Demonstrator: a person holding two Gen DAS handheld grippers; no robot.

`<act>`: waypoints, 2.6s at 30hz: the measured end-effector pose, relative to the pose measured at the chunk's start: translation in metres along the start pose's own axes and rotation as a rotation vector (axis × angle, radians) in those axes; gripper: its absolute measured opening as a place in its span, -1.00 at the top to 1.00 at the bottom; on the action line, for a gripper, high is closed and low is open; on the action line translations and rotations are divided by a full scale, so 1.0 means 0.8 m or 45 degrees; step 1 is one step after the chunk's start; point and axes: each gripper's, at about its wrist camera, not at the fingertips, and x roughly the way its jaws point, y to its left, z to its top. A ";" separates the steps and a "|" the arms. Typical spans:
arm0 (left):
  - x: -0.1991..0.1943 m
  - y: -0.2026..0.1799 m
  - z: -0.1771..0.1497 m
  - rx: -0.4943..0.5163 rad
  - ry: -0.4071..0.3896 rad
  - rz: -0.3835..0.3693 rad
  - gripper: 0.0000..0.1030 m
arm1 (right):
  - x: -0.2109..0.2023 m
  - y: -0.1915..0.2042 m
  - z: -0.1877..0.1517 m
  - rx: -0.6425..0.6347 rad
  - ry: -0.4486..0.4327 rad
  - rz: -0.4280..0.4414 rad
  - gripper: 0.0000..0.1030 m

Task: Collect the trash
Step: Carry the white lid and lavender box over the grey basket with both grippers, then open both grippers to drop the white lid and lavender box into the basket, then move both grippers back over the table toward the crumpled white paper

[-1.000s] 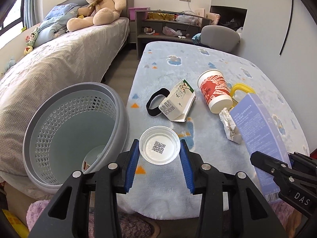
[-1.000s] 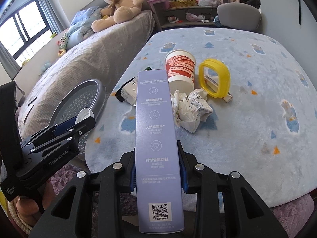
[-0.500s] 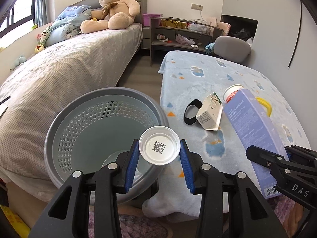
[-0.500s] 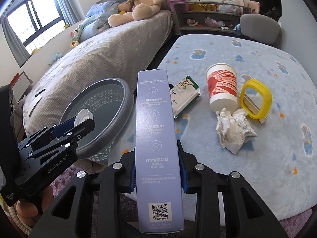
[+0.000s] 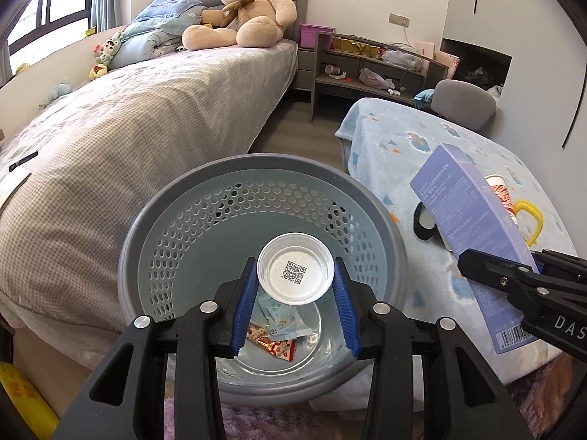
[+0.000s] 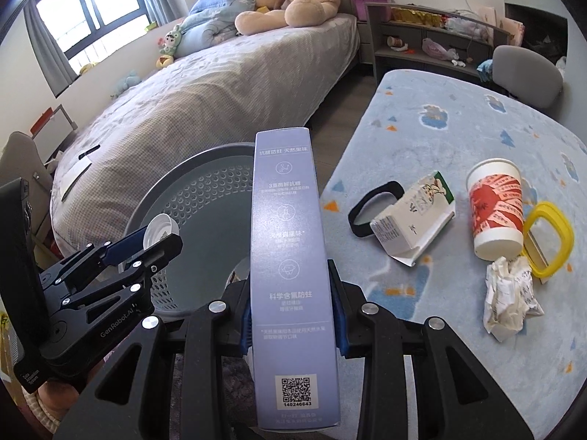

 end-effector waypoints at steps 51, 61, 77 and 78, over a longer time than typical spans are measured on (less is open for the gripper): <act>0.039 0.086 0.023 -0.135 0.023 0.218 -0.23 | 0.093 0.075 0.051 -0.148 0.052 0.114 0.03; 0.035 0.090 0.021 -0.149 0.024 0.247 -0.35 | 0.091 0.070 0.048 -0.137 0.055 0.107 0.01; 0.024 0.080 0.019 -0.140 0.029 0.267 -0.39 | 0.076 0.069 0.044 -0.132 0.034 0.109 -0.01; 0.024 0.079 0.019 -0.137 0.031 0.267 -0.39 | 0.075 0.068 0.044 -0.131 0.033 0.108 -0.02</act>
